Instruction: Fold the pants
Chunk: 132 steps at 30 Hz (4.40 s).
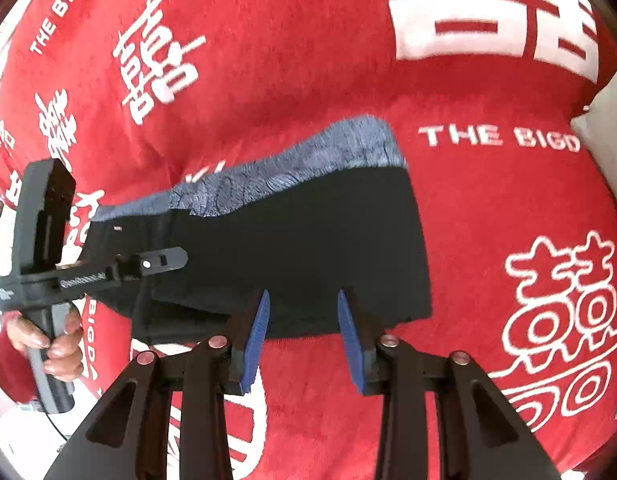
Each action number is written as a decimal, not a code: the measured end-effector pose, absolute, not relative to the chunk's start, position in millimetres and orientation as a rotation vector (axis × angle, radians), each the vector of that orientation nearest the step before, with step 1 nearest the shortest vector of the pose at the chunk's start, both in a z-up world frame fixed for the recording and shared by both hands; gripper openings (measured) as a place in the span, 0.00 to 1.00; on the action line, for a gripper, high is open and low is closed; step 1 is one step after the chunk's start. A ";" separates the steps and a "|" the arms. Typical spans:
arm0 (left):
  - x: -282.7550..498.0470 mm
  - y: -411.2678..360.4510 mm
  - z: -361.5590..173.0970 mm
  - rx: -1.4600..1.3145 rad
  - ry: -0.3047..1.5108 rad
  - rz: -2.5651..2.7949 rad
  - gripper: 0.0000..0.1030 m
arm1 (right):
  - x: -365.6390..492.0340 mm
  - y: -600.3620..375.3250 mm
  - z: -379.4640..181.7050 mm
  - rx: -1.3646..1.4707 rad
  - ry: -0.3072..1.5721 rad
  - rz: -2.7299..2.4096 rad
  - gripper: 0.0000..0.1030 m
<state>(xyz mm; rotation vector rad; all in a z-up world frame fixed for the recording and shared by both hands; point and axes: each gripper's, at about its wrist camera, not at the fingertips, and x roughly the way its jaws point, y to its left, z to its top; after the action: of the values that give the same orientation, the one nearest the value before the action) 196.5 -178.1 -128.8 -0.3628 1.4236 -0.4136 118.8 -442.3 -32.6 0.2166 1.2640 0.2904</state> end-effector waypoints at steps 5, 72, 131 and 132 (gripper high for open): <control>190.2 -161.4 -125.6 -0.396 1.396 -0.402 0.04 | 112.2 -434.5 -39.2 0.210 1.283 0.295 0.38; 222.4 -199.1 -132.2 -0.145 1.287 -0.309 0.45 | 273.3 -446.7 -101.3 0.364 1.378 0.286 0.03; 130.8 -63.3 -100.9 -0.393 1.234 0.144 0.70 | 162.4 -333.1 -87.7 -0.301 1.368 0.245 0.96; 128.2 -56.0 -100.6 -0.410 1.226 0.154 0.70 | 162.7 -331.4 -87.5 -0.306 1.372 0.236 0.96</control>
<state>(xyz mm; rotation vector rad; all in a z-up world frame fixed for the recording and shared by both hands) 128.2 -56.0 -100.6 -0.4098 1.2265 0.1536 162.7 -331.4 -87.5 -0.3065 1.3716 0.2360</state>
